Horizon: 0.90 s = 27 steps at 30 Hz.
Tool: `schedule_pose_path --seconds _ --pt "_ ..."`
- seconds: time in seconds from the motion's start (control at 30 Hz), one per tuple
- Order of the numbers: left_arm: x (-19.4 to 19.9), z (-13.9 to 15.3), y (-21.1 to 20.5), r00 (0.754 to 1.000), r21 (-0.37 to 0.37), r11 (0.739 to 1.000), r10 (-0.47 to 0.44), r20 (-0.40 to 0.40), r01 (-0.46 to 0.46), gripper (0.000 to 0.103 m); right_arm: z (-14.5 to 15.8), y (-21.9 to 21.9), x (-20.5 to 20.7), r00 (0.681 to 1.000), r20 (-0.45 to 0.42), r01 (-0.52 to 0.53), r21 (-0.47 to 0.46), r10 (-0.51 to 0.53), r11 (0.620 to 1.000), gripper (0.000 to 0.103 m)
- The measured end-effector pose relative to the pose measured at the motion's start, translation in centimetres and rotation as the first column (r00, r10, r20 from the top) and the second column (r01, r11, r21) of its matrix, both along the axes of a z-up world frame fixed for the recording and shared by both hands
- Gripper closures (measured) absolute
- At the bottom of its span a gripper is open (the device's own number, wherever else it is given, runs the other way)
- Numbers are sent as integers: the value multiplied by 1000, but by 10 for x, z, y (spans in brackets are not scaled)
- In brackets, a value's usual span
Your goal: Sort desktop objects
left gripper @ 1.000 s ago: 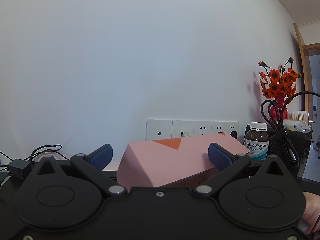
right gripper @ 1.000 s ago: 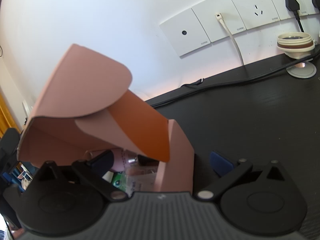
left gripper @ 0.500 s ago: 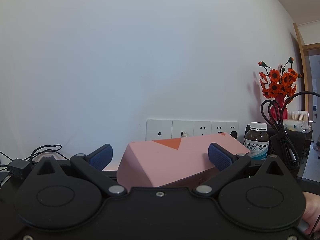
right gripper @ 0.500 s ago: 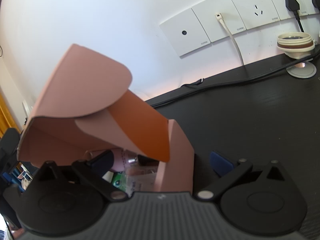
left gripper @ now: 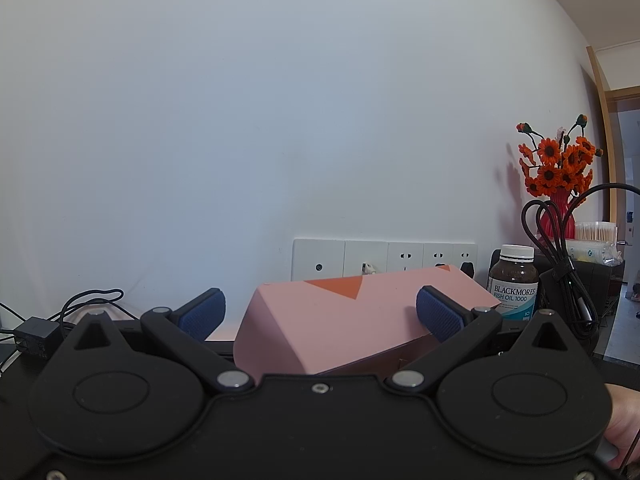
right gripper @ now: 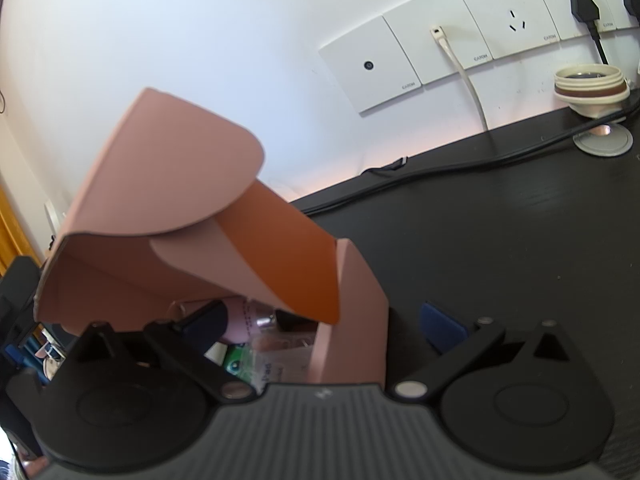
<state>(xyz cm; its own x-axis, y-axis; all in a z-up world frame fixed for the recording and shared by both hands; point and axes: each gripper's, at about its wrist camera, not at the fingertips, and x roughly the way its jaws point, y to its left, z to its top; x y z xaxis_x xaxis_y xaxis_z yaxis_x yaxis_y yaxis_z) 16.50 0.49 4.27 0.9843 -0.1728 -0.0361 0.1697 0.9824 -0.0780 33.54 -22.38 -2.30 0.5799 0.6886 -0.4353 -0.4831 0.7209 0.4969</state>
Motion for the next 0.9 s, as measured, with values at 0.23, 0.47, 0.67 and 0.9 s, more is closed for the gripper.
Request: schedule_pose_path --seconds 0.23,0.47,0.67,0.9 --pt "0 0 0 1000 0 1000 -1 0 1 0 0 0 0 1000 0 0 1 0 1000 1" --pt "0 0 0 1000 -7 1000 -3 -4 3 0 0 -1 0 1000 -1 2 3 -2 1000 1" --pt "0 0 1 1000 -15 1000 -4 -9 4 0 0 -3 1 1000 -5 7 13 -7 1000 1" --pt "0 0 4 1000 -32 999 -12 -20 11 0 0 -1 1 1000 -3 9 8 -9 1000 1"
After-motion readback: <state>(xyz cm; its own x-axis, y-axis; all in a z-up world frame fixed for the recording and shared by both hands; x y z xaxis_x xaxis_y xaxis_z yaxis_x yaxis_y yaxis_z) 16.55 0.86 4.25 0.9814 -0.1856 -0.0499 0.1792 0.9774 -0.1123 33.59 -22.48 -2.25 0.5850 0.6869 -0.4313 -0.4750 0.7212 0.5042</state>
